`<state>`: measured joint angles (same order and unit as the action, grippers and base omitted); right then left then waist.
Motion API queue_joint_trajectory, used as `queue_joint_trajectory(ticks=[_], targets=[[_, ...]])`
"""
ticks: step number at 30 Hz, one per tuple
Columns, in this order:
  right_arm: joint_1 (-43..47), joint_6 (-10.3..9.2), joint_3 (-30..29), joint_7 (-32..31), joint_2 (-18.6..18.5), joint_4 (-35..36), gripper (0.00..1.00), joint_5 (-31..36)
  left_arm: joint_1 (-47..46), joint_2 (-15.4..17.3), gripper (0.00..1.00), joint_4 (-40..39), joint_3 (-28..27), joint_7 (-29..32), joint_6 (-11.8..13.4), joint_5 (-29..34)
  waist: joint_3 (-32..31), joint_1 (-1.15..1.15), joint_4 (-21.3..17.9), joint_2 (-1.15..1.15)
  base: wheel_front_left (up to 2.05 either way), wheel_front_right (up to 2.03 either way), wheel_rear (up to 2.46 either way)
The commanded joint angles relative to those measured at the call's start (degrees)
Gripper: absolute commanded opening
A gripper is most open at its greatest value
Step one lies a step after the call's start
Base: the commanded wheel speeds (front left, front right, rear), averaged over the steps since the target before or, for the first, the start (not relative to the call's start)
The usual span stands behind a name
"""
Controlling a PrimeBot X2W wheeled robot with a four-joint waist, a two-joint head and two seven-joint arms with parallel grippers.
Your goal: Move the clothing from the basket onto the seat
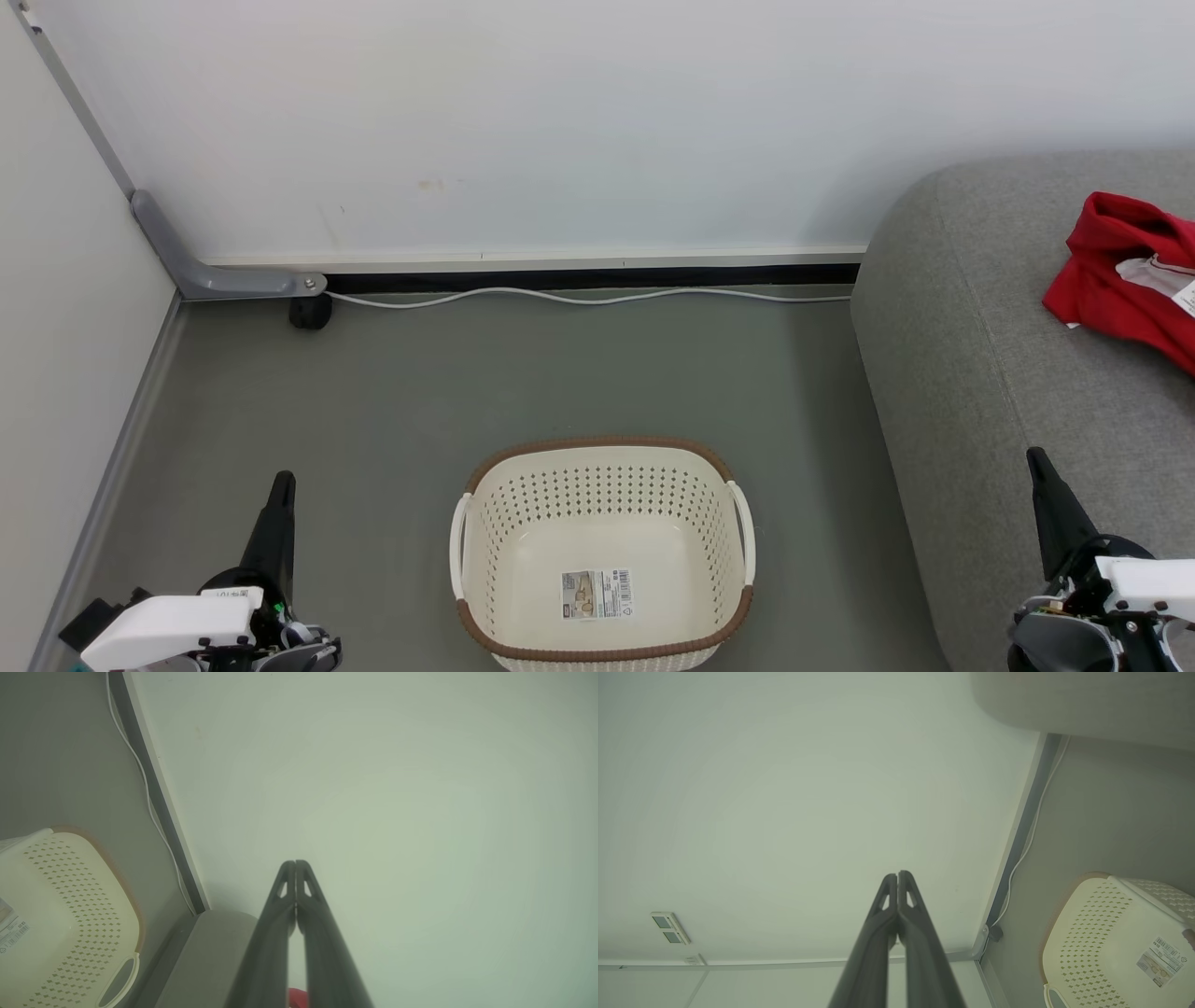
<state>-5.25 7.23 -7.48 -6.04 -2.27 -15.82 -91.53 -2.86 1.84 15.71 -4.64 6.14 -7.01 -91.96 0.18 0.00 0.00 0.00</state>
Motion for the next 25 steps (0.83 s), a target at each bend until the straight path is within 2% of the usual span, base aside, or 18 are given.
queue_joint_trajectory(ticks=[1,25], targets=[[-0.9,0.25,1.0,-0.4,-0.6,1.8,0.00,-0.6,-3.3,1.0,0.00,-1.7,-1.9,0.3,-0.5,-0.2,0.0,0.00,0.0,0.00,0.00,0.00,0.00],[-0.9,0.25,1.0,-0.4,-0.6,1.8,0.00,-0.6,-3.3,1.0,0.00,-1.7,-1.9,0.3,-0.5,-0.2,0.0,0.00,0.0,0.00,0.00,0.00,0.00]])
